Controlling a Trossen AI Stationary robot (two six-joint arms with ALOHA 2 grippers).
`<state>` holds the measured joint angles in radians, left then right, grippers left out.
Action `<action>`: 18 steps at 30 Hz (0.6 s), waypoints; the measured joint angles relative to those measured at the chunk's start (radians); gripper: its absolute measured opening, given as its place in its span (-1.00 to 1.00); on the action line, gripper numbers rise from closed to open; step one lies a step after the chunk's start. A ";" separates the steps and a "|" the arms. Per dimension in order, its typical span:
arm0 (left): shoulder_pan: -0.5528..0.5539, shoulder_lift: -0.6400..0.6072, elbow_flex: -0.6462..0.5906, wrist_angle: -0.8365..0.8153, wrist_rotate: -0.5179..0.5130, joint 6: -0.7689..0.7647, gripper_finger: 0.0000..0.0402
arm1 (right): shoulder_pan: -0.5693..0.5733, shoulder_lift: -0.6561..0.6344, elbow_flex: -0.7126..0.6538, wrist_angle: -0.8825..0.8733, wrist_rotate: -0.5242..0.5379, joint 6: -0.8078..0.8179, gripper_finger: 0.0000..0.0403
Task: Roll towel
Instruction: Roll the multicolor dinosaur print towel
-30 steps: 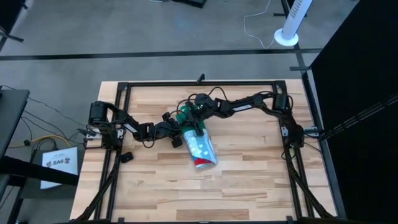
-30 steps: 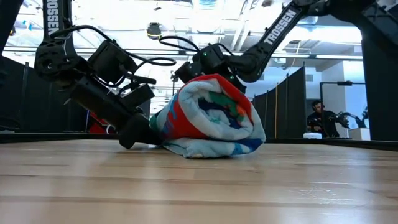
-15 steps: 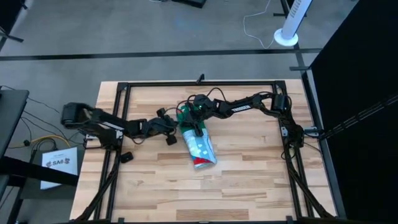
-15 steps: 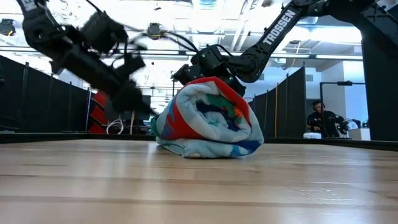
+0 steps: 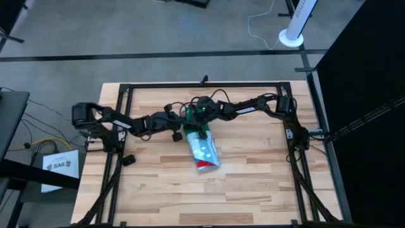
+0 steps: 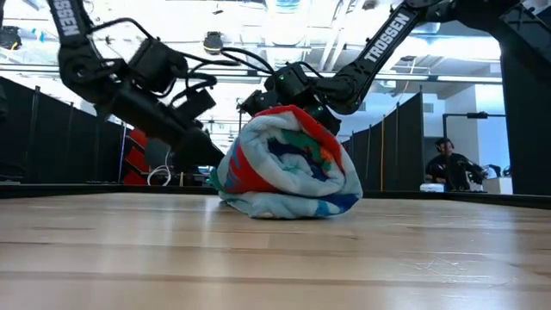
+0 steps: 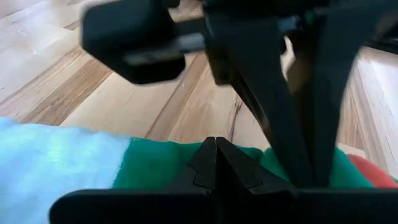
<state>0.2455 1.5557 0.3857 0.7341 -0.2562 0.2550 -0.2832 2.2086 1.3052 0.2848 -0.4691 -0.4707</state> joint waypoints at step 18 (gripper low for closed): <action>0.218 -0.008 0.025 -0.010 -0.024 0.124 -1.00 | 0.062 -0.003 0.000 -0.029 -0.015 0.007 -1.00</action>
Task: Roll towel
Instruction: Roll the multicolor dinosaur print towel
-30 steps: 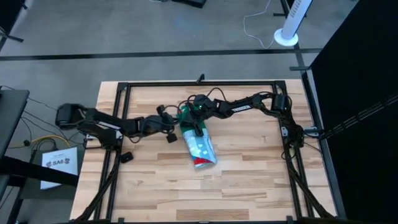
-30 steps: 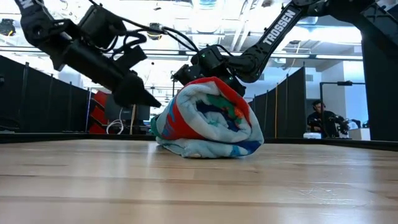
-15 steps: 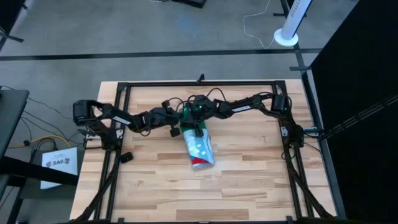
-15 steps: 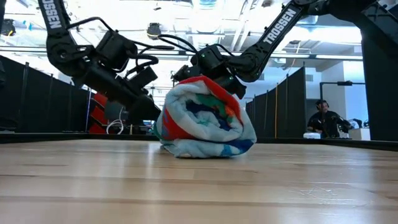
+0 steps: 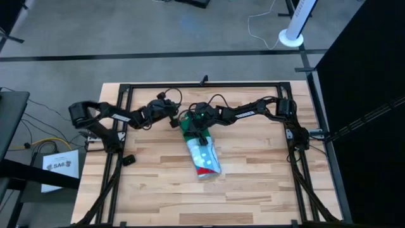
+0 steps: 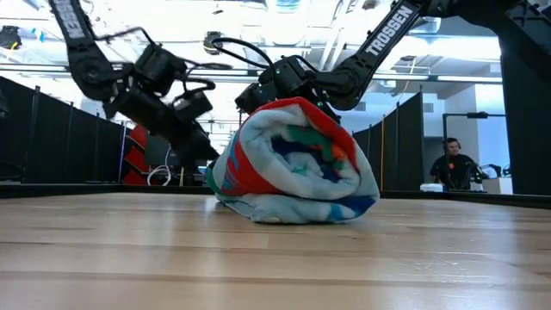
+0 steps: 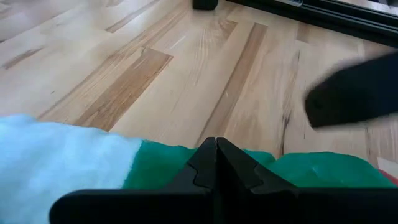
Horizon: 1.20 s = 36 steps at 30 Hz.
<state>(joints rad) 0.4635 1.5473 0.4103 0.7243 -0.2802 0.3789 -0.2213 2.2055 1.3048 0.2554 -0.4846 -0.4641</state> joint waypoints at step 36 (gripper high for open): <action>-0.089 -0.021 -0.064 0.024 0.042 -0.075 -1.00 | 0.016 0.000 0.000 -0.001 0.018 0.013 -1.00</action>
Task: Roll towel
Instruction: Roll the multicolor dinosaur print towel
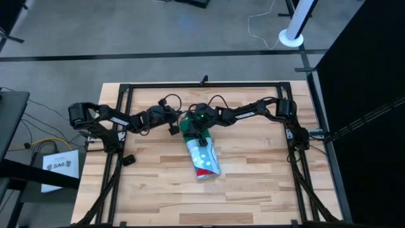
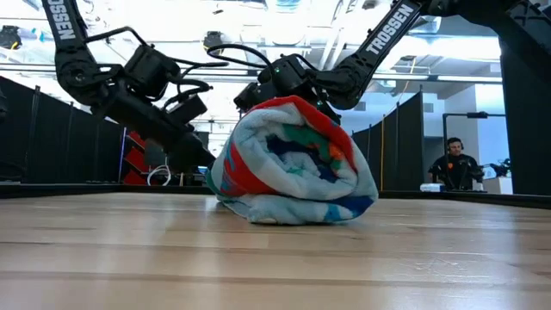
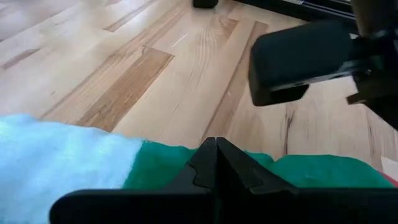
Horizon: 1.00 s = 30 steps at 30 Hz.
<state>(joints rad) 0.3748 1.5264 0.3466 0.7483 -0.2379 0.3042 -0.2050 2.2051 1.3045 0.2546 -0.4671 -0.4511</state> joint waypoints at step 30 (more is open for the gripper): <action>-0.147 0.052 0.061 -0.098 0.049 -0.032 -1.00 | 0.003 0.000 -0.001 -0.009 0.020 0.013 -1.00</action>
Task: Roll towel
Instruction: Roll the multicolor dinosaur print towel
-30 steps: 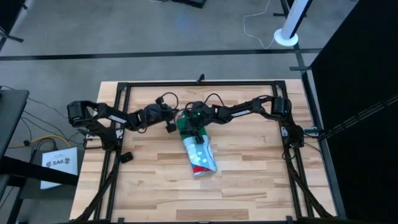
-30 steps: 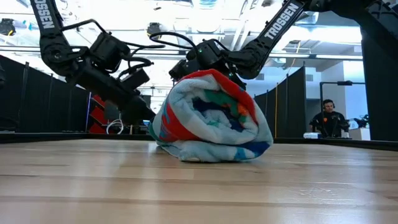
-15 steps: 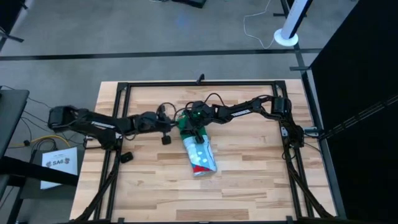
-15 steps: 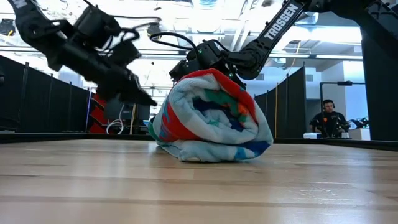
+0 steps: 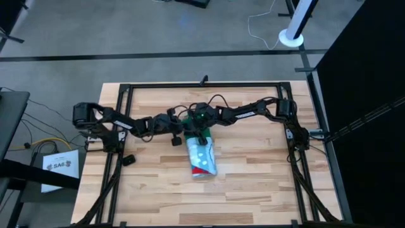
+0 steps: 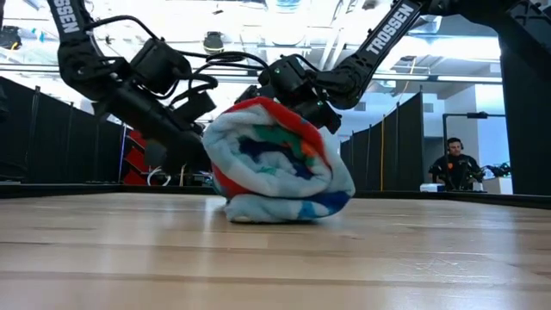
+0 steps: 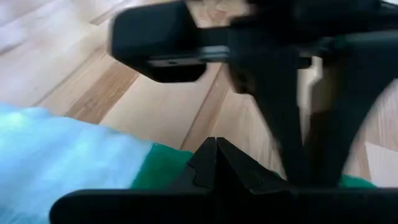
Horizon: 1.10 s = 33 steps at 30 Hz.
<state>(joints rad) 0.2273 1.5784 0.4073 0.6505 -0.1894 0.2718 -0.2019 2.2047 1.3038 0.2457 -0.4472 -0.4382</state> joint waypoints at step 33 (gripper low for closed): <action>-0.146 -0.437 0.005 -0.189 -0.148 0.014 -1.00 | 0.161 -0.357 -0.108 -0.127 0.160 -0.066 -1.00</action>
<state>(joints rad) 0.0813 1.1415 0.4122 0.4611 -0.3370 0.2861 -0.0409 1.8482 1.1961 0.1191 -0.2876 -0.5043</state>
